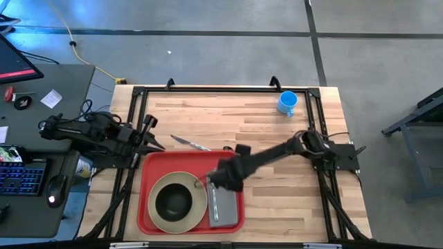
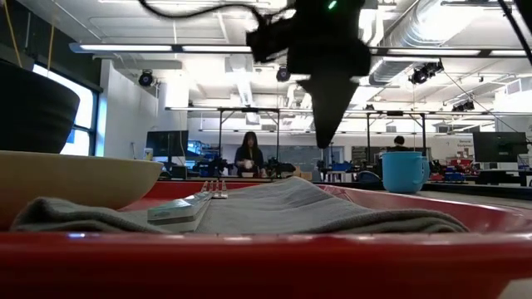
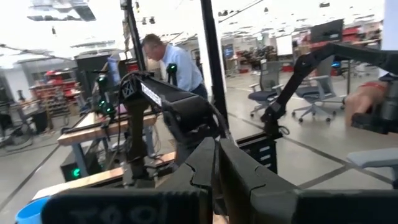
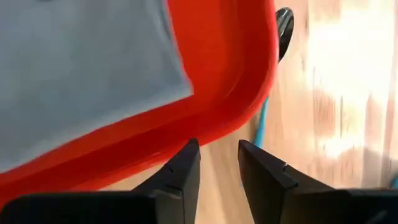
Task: Set up tray
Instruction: Put the blue spoon on top of the gray napkin to the right of the white patterned fork, then put the blue spoon on top of the gray table napkin to the right of the white patterned fork, then put the white patterned table knife on top of the gray table napkin to the right of the blue spoon
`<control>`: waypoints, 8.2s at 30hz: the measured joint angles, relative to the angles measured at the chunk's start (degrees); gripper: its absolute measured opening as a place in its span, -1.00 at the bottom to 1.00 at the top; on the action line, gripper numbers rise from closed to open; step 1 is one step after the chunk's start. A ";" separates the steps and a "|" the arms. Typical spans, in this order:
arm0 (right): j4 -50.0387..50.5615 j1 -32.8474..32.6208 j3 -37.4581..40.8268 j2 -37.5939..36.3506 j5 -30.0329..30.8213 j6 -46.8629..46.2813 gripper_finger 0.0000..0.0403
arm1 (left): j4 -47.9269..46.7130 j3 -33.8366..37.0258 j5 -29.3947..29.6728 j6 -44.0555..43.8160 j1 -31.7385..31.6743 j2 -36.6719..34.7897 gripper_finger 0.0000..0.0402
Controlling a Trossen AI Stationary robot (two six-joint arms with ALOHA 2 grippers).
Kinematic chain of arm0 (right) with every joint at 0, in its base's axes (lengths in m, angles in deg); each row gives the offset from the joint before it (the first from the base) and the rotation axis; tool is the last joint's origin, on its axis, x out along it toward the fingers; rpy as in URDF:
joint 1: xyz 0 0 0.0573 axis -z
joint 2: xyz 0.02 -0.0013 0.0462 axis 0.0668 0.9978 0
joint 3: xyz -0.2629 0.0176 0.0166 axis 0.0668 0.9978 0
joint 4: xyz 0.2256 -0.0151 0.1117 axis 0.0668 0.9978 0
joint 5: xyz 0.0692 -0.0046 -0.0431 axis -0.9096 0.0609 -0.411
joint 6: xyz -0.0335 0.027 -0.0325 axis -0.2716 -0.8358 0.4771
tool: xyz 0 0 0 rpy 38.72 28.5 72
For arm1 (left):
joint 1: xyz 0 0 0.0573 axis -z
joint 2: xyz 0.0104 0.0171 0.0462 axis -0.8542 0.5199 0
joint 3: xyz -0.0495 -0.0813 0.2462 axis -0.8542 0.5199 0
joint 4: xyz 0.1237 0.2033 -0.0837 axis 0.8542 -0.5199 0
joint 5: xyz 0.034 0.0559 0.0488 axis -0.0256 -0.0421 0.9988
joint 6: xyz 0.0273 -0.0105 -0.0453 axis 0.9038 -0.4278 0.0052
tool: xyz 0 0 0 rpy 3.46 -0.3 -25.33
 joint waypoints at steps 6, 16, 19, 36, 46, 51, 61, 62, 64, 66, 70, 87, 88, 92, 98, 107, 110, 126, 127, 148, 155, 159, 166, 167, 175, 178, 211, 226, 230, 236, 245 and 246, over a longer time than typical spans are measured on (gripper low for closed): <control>2.18 8.22 0.02 -1.53 -1.69 10.00 -0.67 | -1.49 0.00 1.48 0.09 0.00 -0.01 -0.72; -2.04 19.54 1.52 -2.98 -15.66 24.93 -0.83 | -4.18 -0.02 3.26 1.31 0.00 -0.04 -0.72; -3.16 21.74 8.01 -5.35 -19.39 25.33 -0.84 | -5.90 0.00 7.15 0.90 0.00 -0.01 -0.72; -39.98 14.36 49.68 -31.29 -14.01 13.03 -0.74 | -4.22 0.29 11.87 -6.23 -0.02 5.01 -0.72; -48.73 15.11 51.45 -27.24 -13.87 16.82 -0.43 | -1.84 0.33 11.87 -6.40 -0.02 8.51 -0.72; -52.70 15.10 51.32 -23.95 -14.65 18.22 -0.48 | -1.20 0.36 11.60 -6.23 -0.02 8.51 -0.72; -54.18 15.24 51.19 -21.69 -14.20 19.03 -0.78 | -1.02 0.36 11.32 -4.84 -0.01 8.51 -0.72; -54.19 15.47 51.19 -21.68 -14.69 19.18 -0.84 | -0.96 0.36 11.32 -4.79 -0.02 8.51 -0.72; -54.15 16.05 51.19 -21.67 -15.42 19.41 -0.94 | -0.96 0.36 11.30 -4.72 -0.02 8.51 -0.72; -53.41 16.60 51.19 -21.70 -15.89 20.30 -0.95 | -0.96 0.36 11.30 -4.72 -0.02 8.51 -0.72; -49.26 18.03 51.19 -22.77 -15.20 18.43 -0.91 | -0.97 0.36 11.19 -4.72 -0.01 8.51 -0.72; -40.92 14.25 51.33 -38.75 -14.09 -0.65 -1.00 | -0.99 0.38 10.14 -4.74 -0.01 8.42 -0.72; -40.09 13.47 51.40 -38.74 -13.23 -1.41 -1.00 | -0.98 0.38 10.14 -4.74 0.00 8.29 -0.72; -40.35 12.51 51.41 -38.74 -5.08 -1.32 -1.00 | -0.76 0.38 10.12 -4.74 0.00 7.94 -0.72; -48.44 20.04 51.32 -38.09 -4.30 3.36 -0.77 | -0.04 0.38 10.14 -4.21 -0.02 7.72 -0.72; -53.53 31.38 50.37 -27.16 -10.15 9.09 -0.29 | 0.83 0.38 10.14 -1.87 -0.02 7.72 -0.72; -51.73 31.60 47.38 -22.31 -9.34 10.92 -0.30 | 0.83 0.38 10.16 -1.13 -0.01 7.72 -0.72; -47.35 35.75 42.97 -16.79 -14.35 12.63 -0.63 | 0.24 0.01 10.21 -1.42 0.00 7.75 -0.72; -47.35 35.84 42.99 -16.73 -14.65 12.61 -0.66 | 0.26 0.01 10.21 -1.49 0.00 7.75 -0.72; -42.47 32.96 43.23 -19.40 -16.43 1.35 -0.98 | 0.24 -0.10 10.16 -1.70 -0.01 7.75 -0.72; -41.55 22.76 42.99 -25.44 -16.60 -11.09 -0.99 | -1.01 -0.10 10.14 -1.51 0.00 6.46 -0.72; -44.05 15.86 41.64 -27.88 -16.09 -24.30 -0.99 | -1.18 -0.10 10.14 -1.52 0.00 5.04 -0.72; -48.77 5.60 36.91 -26.58 -17.54 -42.57 -1.00 | -1.21 -0.10 6.39 -1.70 0.00 3.14 -0.72; -48.50 4.53 35.99 -26.31 -17.00 -43.44 -1.00 | -1.70 -0.10 5.85 -1.70 0.00 2.85 -0.72; -48.26 -0.94 27.78 -19.24 -9.77 -51.55 -1.00 | -4.50 -0.10 4.67 -1.64 0.00 -0.25 -0.72; -47.26 -1.83 24.73 -14.49 -9.82 -55.64 -1.00 | -4.90 -0.10 4.40 -1.56 0.00 -1.21 -0.72; -31.98 -6.30 6.58 2.92 -9.52 -73.46 -1.00 | -13.91 -2.48 -0.17 1.05 0.00 -6.75 -0.72; -36.59 -5.56 9.97 2.87 -9.25 -71.89 -0.77 | -13.95 -2.46 -0.44 0.18 0.00 -6.72 -0.72; -36.68 -5.54 9.97 2.85 -10.00 -71.96 -0.56 | -14.42 -2.46 -0.42 -0.22 0.00 -6.72 -0.72; -38.09 -5.51 9.97 2.47 -13.62 -72.01 -0.28 | -14.56 -2.01 -0.43 -0.27 0.00 -6.17 -0.72; -36.61 -5.13 9.97 -3.00 -10.42 -68.77 -0.08 | -14.32 -1.59 -0.41 -0.37 0.00 -5.26 -0.72; -36.34 -5.12 9.97 -3.68 -9.56 -68.21 -0.08 | -14.31 -1.59 -0.41 -0.37 0.00 -5.26 -0.72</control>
